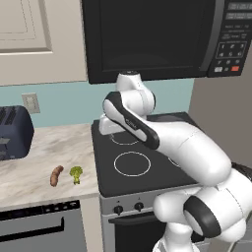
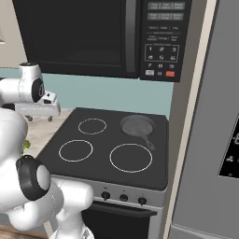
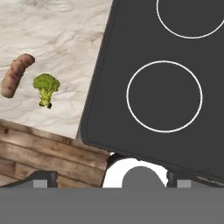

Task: Put the broccoli and potato in the pan. Then turn on the rear right burner and set the heat to medium.

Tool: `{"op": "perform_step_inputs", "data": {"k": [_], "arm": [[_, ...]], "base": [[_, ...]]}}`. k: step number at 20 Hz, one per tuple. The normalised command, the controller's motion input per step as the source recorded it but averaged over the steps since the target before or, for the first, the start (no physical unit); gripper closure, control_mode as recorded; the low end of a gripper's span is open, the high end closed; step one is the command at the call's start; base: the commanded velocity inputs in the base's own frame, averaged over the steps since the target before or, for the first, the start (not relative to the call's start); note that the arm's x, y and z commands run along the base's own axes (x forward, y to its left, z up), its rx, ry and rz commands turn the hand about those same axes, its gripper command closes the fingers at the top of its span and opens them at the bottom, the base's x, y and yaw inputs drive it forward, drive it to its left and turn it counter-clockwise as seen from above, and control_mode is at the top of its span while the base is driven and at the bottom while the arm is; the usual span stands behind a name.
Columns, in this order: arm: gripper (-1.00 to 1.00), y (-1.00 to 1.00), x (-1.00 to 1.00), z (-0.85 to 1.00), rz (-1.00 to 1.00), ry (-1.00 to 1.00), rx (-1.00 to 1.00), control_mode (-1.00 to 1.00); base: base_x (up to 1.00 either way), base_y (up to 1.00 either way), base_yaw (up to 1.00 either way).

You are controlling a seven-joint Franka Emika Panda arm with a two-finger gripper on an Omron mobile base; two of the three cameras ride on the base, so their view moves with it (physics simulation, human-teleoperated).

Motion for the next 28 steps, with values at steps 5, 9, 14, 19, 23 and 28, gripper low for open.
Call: {"op": "perform_step_inputs", "data": {"k": [5,9,14,19,23,28], "arm": [[-1.0,0.19,0.0,-0.21,0.0,0.03,0.08,-1.0],[-1.0,0.01,0.0,-0.29,-0.08,0.02,0.05,-1.0],[-1.0,0.0,0.0,-0.47,-0.15,0.01,0.06,-1.0],[-1.0,0.04,0.0,-0.51,-0.16,0.01,0.03,-1.0],[-1.0,0.21,0.0,-0.34,-0.1,0.0,0.0,-1.0],[-1.0,0.44,0.01,-0.07,-0.03,0.0,0.0,-1.0]], "base": [[0.0,0.0,0.0],[0.0,0.0,0.0],[0.0,0.0,0.0],[0.0,0.0,0.0],[0.0,0.0,0.0],[0.0,0.0,0.0]]}}
